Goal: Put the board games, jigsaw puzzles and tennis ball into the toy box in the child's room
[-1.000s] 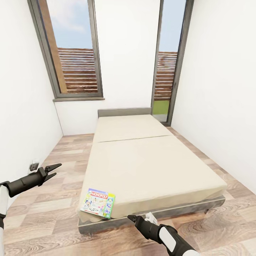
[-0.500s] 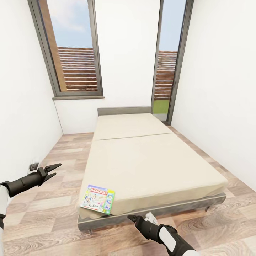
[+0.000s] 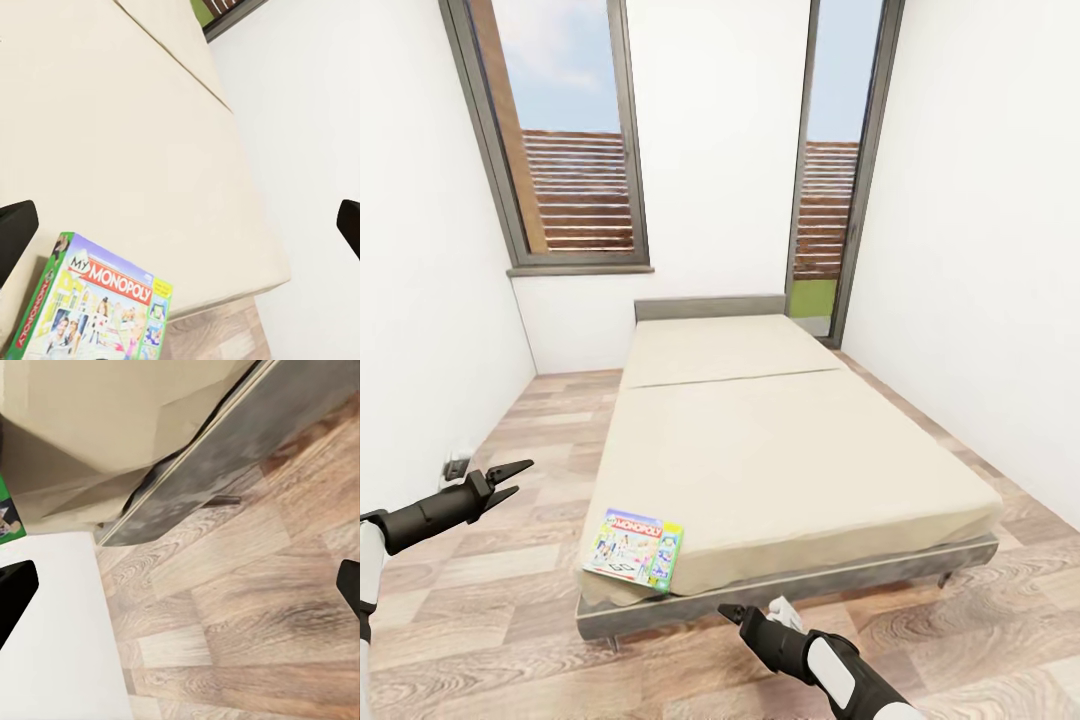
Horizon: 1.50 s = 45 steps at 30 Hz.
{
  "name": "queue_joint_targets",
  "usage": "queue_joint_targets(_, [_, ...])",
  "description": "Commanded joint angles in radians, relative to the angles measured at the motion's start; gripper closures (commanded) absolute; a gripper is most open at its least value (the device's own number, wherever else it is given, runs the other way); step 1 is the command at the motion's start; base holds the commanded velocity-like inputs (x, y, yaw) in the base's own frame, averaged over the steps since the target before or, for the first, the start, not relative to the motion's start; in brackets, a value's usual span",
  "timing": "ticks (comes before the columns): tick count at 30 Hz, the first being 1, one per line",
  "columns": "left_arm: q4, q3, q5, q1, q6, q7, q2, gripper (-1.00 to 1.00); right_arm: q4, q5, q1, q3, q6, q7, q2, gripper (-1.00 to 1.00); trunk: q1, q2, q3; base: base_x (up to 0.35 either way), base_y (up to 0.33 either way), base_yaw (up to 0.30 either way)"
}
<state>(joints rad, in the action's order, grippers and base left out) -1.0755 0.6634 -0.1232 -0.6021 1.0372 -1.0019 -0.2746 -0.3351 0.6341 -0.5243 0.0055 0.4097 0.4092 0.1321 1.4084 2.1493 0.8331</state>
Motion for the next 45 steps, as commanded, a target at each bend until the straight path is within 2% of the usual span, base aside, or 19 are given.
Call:
queue_joint_targets(1, [0.000,0.001,-0.002,-0.001,0.006,-0.002,0.000,-1.00,-0.002,0.007,0.000,0.001,0.006,0.001,0.000,-1.00,0.004,0.008,0.004,0.000,0.000,0.000])
queue_joint_targets(11, [0.000,0.001,-0.002,-0.001,0.006,-0.001,0.000,-1.00,-0.035,0.012,-0.006,-0.002,0.026,-0.001,0.010,-1.00,0.042,0.078,0.036,0.000,0.000,0.000])
queue_joint_targets(15, [0.000,0.001,-0.003,-0.001,0.006,-0.002,0.000,-1.00,-0.070,0.012,-0.011,-0.001,0.039,-0.001,0.028,-1.00,0.042,0.078,0.036,0.000,0.000,0.000])
queue_joint_targets(18, [0.000,-0.001,-0.002,-0.001,0.005,-0.001,0.002,-1.00,-0.091,0.011,-0.018,-0.001,0.080,-0.005,0.042,-1.00,0.042,0.078,0.036,0.000,0.000,0.000])
queue_joint_targets(23, [0.000,-0.002,-0.003,-0.001,0.003,0.000,0.005,-1.00,-0.101,0.010,-0.023,0.000,0.121,-0.004,0.042,-1.00,0.042,0.078,0.036,0.000,0.000,0.000])
queue_joint_targets(29, [0.000,-0.001,-0.003,-0.001,0.003,0.000,0.003,-1.00,-0.106,0.009,-0.028,0.005,0.135,-0.002,0.042,-1.00,0.042,0.078,0.036,0.000,0.000,0.000])
queue_joint_targets(35, [0.000,-0.001,-0.002,-0.001,0.003,0.000,0.003,-1.00,-0.107,0.009,-0.045,0.027,0.215,0.002,0.042,-1.00,0.042,0.078,0.036,0.000,0.000,0.000])
queue_joint_targets(39, [0.000,-0.001,-0.002,-0.001,0.003,0.000,0.002,-1.00,-0.108,0.007,-0.049,0.032,0.234,0.003,0.042,-1.00,0.042,0.078,0.036,0.000,0.000,0.000])
queue_joint_targets(45, [0.000,0.000,-0.002,-0.001,0.003,0.000,0.002,-1.00,-0.181,0.007,-0.056,0.037,0.240,-0.001,0.042,-1.00,0.042,0.078,0.036,0.000,0.000,0.000])
